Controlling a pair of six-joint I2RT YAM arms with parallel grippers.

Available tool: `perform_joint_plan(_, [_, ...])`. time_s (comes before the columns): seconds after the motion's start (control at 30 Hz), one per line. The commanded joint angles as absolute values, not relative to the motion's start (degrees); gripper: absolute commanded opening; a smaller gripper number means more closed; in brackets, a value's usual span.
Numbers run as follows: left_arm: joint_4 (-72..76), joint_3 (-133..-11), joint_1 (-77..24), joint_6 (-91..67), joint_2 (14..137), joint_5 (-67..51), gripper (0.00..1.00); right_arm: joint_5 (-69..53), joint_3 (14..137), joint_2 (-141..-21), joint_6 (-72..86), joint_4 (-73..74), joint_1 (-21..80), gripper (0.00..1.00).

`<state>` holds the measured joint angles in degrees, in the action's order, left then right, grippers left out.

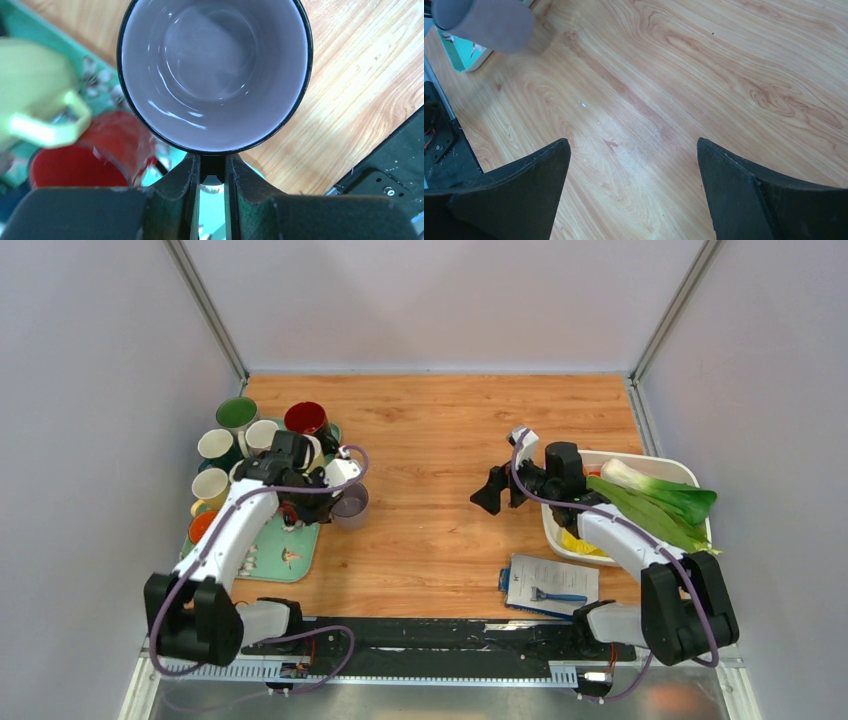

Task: Turn the mug right side up
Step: Pick up the cup at the center of the board, then place the cup on the tray.

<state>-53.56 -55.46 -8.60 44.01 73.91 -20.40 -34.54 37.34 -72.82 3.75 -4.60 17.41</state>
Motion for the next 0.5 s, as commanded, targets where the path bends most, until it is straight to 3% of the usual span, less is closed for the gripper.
perform_joint_plan(0.0, [-59.57, -58.94, -8.64, 38.9, 62.46, -15.25, 0.0, -35.33, 39.77, -74.61, 4.01, -7.27, 17.06, 1.0])
perform_joint_plan(0.23, [-70.45, -58.24, -7.9, 36.5, 53.75, -5.6, 0.0, -35.5, 43.49, -78.29, 4.39, -6.46, 17.07, 1.0])
perform_joint_plan(0.37, [-69.02, -56.47, -3.85, 30.53, 52.69, 4.69, 0.0, -35.51, 45.99, -80.51, 4.26, -5.45, 17.18, 1.0])
perform_joint_plan(0.47, [-69.16, -55.31, -0.89, 31.99, 52.86, 5.07, 0.0, -35.35, 47.6, -82.14, 3.01, -3.84, 17.77, 1.0])
